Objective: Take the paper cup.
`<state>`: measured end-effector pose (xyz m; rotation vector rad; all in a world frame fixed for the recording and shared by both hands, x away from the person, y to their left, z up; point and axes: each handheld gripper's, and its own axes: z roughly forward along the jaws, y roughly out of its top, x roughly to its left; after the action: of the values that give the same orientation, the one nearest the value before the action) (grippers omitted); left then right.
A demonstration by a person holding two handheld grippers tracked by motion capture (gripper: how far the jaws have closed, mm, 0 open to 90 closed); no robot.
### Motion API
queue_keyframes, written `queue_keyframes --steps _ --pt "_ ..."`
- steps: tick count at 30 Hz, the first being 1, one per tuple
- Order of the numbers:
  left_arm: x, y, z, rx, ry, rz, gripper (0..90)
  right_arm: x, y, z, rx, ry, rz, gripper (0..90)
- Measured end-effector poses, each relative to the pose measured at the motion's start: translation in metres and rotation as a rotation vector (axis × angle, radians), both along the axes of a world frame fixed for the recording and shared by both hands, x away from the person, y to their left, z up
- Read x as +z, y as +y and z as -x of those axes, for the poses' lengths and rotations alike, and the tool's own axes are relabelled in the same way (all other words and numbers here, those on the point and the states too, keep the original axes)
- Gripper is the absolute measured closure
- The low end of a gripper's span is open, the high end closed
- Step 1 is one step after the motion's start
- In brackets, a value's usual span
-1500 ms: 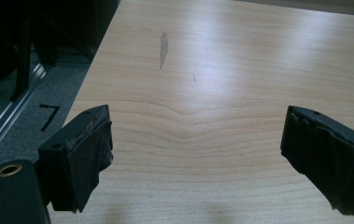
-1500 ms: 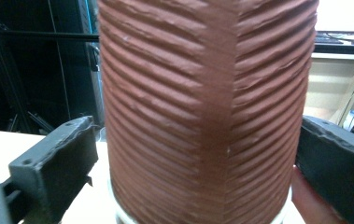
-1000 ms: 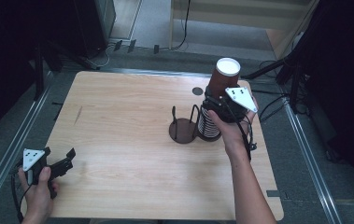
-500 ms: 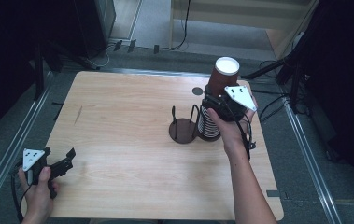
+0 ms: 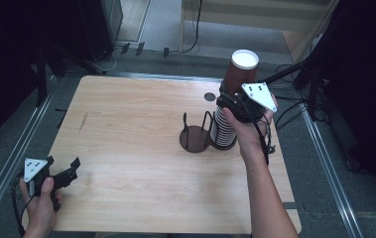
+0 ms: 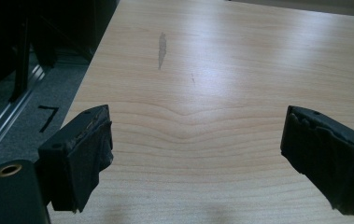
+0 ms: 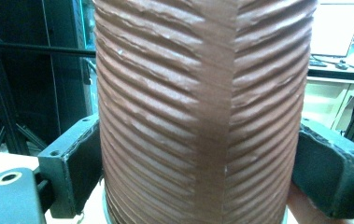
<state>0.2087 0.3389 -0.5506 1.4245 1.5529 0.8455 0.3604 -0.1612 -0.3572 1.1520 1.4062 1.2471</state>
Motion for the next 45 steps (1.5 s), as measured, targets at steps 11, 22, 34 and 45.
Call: queue_keyframes --steps 11,22,34,45 --pt "0.0 0.0 0.0 -0.006 -0.003 0.003 10.0 0.023 0.002 0.0 -0.007 -0.034 0.003 11.3" --pt "0.0 0.0 0.0 -0.007 -0.004 0.005 10.0 0.043 -0.001 0.006 0.002 -0.062 -0.009 11.3" --pt "0.0 0.0 0.0 -0.008 -0.004 0.007 10.0 0.057 -0.023 0.013 -0.034 -0.083 -0.032 11.3" --pt "0.0 -0.001 0.0 -0.009 -0.005 0.0 10.0 0.059 -0.057 0.022 -0.086 -0.087 -0.057 11.3"
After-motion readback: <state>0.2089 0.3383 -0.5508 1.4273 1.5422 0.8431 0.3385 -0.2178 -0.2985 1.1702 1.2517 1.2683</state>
